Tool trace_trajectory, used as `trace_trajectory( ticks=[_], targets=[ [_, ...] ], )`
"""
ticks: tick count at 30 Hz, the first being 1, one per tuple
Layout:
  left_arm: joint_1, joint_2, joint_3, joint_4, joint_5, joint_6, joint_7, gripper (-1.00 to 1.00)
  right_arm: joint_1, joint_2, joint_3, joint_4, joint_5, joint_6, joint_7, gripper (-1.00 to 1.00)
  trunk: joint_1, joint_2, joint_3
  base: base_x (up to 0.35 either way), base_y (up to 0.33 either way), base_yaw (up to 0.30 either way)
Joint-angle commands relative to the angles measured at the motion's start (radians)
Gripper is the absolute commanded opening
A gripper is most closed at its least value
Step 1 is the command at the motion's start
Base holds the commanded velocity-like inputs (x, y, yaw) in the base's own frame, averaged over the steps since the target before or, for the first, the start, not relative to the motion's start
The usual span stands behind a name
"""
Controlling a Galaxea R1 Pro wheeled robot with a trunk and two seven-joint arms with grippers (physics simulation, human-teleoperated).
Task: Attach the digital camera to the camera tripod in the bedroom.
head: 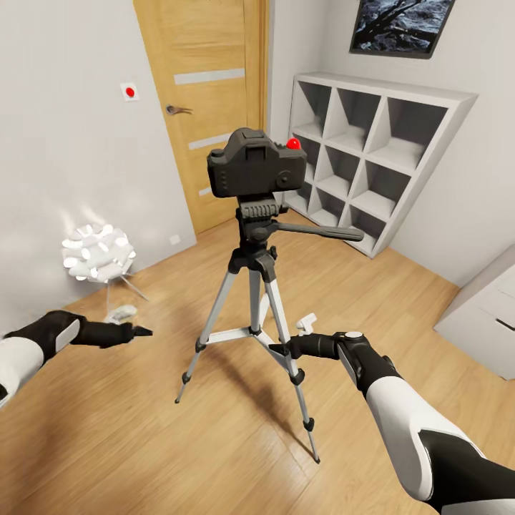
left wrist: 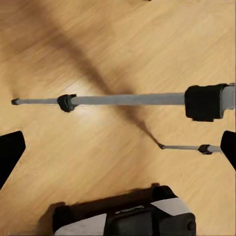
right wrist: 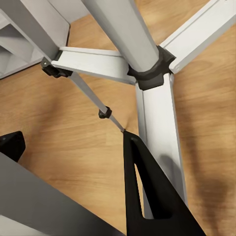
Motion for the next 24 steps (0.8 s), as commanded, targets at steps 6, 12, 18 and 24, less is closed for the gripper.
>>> trace_trajectory(
  ticks=[6,12,18,24],
  targets=[
    [0.261,-0.085,0.007,0.059,0.037,-0.119,0.369,1.00,0.011,0.001,0.000,0.015,0.048,0.009,-0.074,-1.00,0.001,-0.001,-0.002,0.000,0.000,0.000],
    [0.522,-0.146,0.009,0.069,0.126,-0.323,0.573,1.00,0.011,0.001,0.000,0.016,0.046,0.009,-0.074,-1.00,0.001,-0.001,-0.002,0.000,0.000,0.000],
    [0.741,-0.172,0.009,0.070,0.215,-0.610,0.599,1.00,0.011,0.001,0.001,0.018,0.046,0.010,-0.082,-1.00,0.001,-0.001,-0.002,0.000,0.009,0.000],
    [0.833,-0.220,0.009,0.071,0.246,-0.690,0.613,1.00,0.011,0.001,0.000,0.018,0.045,0.009,-0.085,-1.00,0.001,-0.001,-0.002,0.000,0.002,0.000]
  ],
)
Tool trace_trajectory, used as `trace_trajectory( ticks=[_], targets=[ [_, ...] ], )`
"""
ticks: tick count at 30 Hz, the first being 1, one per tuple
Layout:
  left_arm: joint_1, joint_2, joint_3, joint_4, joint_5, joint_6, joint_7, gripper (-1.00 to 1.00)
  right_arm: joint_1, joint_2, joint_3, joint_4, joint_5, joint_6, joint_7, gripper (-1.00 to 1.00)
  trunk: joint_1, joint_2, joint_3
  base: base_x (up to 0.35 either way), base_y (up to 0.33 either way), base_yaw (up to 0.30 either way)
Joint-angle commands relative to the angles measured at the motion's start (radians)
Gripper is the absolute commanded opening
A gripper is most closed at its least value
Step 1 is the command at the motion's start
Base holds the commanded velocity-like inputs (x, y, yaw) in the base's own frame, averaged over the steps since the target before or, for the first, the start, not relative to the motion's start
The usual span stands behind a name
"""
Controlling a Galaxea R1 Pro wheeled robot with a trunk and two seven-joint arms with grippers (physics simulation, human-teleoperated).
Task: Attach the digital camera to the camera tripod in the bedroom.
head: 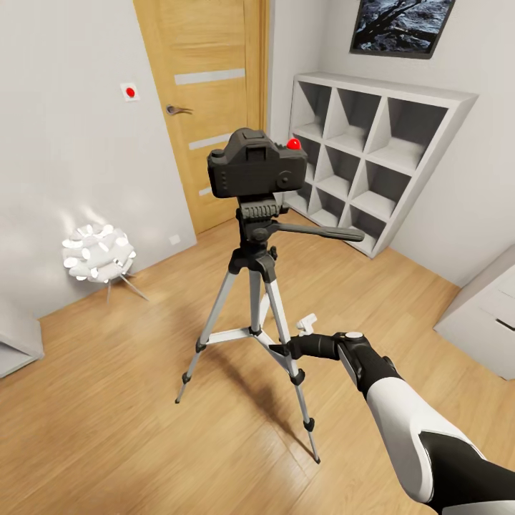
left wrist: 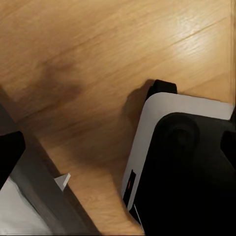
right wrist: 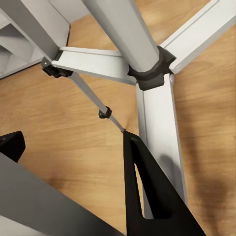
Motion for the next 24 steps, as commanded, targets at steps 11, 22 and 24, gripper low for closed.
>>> trace_trajectory(
  ticks=[11,22,24],
  targets=[
    [0.064,-0.063,-0.008,0.002,0.017,0.040,0.045,1.00,0.006,0.002,0.000,0.028,0.044,0.008,-0.091,-1.00,0.001,-0.001,-0.002,0.000,0.000,0.000],
    [0.077,-0.114,0.000,0.002,0.098,0.131,0.297,1.00,0.006,0.002,-0.001,0.028,0.043,0.007,-0.089,-1.00,0.001,-0.001,-0.002,0.000,0.000,0.000],
    [0.079,-0.119,0.001,0.002,0.137,0.141,0.337,1.00,0.006,0.001,-0.001,0.028,0.043,0.007,-0.089,1.00,0.001,-0.001,-0.002,0.000,0.000,0.000]
  ],
)
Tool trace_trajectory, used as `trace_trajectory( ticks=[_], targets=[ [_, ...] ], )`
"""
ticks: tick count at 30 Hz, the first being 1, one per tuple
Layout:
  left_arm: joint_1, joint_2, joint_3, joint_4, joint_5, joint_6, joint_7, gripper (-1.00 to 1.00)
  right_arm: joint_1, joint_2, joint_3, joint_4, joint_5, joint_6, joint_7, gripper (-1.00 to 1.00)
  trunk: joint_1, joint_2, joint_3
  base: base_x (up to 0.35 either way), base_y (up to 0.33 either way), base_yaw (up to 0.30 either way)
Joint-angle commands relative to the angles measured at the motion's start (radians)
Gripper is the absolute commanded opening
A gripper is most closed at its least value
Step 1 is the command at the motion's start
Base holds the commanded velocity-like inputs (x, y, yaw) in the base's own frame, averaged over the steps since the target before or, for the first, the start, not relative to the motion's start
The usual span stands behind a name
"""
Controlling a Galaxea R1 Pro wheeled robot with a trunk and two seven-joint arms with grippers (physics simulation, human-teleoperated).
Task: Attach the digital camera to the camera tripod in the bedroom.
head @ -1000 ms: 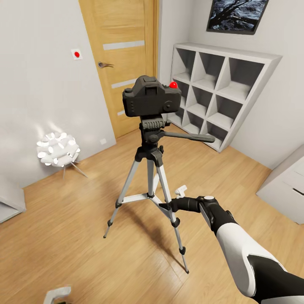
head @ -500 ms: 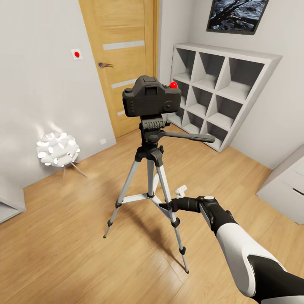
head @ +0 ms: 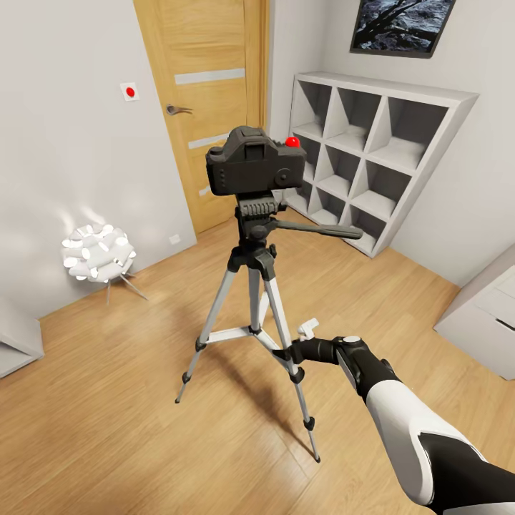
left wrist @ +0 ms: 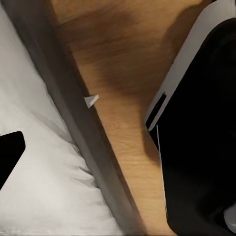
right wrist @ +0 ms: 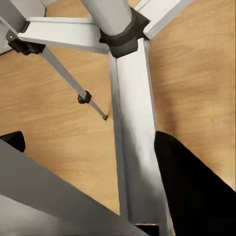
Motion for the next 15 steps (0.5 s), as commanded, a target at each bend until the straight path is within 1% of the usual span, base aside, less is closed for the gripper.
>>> trace_trajectory(
  ticks=[1,2,7,15],
  targets=[
    [0.000,-0.001,-0.008,0.000,0.018,0.006,0.012,1.00,-0.001,0.001,-0.008,-0.002,0.003,0.010,0.007,1.00,0.001,-0.002,-0.001,0.000,0.000,0.000],
    [0.000,-0.002,-0.008,0.000,0.037,0.008,0.024,1.00,-0.001,0.001,-0.008,-0.002,0.004,0.010,0.007,1.00,0.001,-0.002,-0.001,0.000,0.000,0.000],
    [0.001,-0.004,-0.008,-0.001,0.064,0.012,0.039,1.00,-0.001,0.001,-0.008,-0.002,0.004,0.010,0.007,1.00,0.001,-0.002,-0.001,0.000,0.000,0.000],
    [0.001,-0.008,-0.009,-0.002,0.069,0.005,0.043,1.00,-0.001,0.001,-0.008,-0.003,0.003,0.011,0.006,1.00,0.001,-0.002,-0.001,0.000,0.000,0.000]
  ],
)
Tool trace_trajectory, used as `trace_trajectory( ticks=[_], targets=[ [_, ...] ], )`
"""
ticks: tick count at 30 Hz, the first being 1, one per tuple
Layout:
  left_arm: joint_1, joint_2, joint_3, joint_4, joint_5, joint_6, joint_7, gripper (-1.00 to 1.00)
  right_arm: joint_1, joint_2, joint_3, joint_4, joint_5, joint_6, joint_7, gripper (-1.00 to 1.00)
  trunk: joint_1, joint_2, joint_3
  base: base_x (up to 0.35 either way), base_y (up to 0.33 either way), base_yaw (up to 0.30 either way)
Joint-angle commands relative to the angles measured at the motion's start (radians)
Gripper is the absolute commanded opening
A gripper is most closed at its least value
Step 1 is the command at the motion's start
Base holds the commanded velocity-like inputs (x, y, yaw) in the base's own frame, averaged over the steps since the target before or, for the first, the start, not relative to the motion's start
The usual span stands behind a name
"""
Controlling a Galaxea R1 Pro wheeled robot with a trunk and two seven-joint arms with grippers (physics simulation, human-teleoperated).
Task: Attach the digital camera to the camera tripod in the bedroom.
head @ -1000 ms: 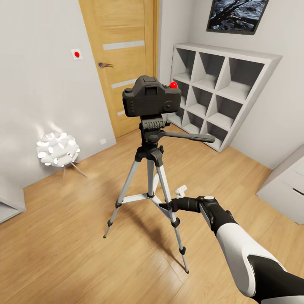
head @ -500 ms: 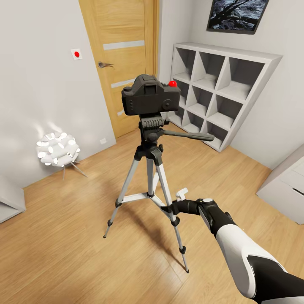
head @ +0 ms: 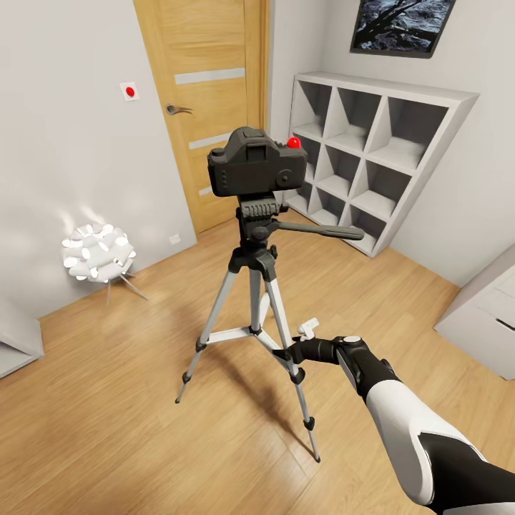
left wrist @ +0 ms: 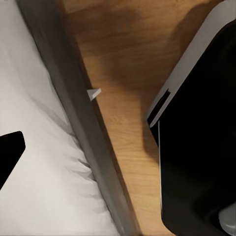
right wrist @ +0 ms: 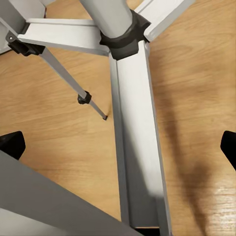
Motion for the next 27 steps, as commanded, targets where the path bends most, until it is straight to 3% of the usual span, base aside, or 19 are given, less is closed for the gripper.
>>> trace_trajectory(
  ticks=[1,15,17,27],
  targets=[
    [-0.001,0.000,-0.009,0.000,0.005,-0.001,0.003,1.00,-0.001,0.001,-0.009,-0.002,0.004,0.010,0.006,1.00,0.001,-0.002,-0.001,0.000,0.000,0.000],
    [0.000,-0.012,-0.009,-0.001,0.003,-0.067,0.001,1.00,-0.001,0.000,-0.009,-0.004,0.008,0.011,0.005,1.00,0.001,-0.002,-0.001,0.000,0.000,0.000],
    [0.000,-0.023,-0.011,-0.013,0.005,-0.072,0.002,1.00,-0.001,-0.011,-0.010,-0.011,0.005,0.013,0.000,1.00,0.001,-0.002,-0.001,0.000,0.000,0.000],
    [0.000,-0.047,-0.006,-0.013,0.008,-0.073,0.001,1.00,-0.001,-0.008,-0.010,-0.010,0.007,0.008,0.006,1.00,0.001,-0.002,-0.001,0.000,0.000,0.000]
  ],
)
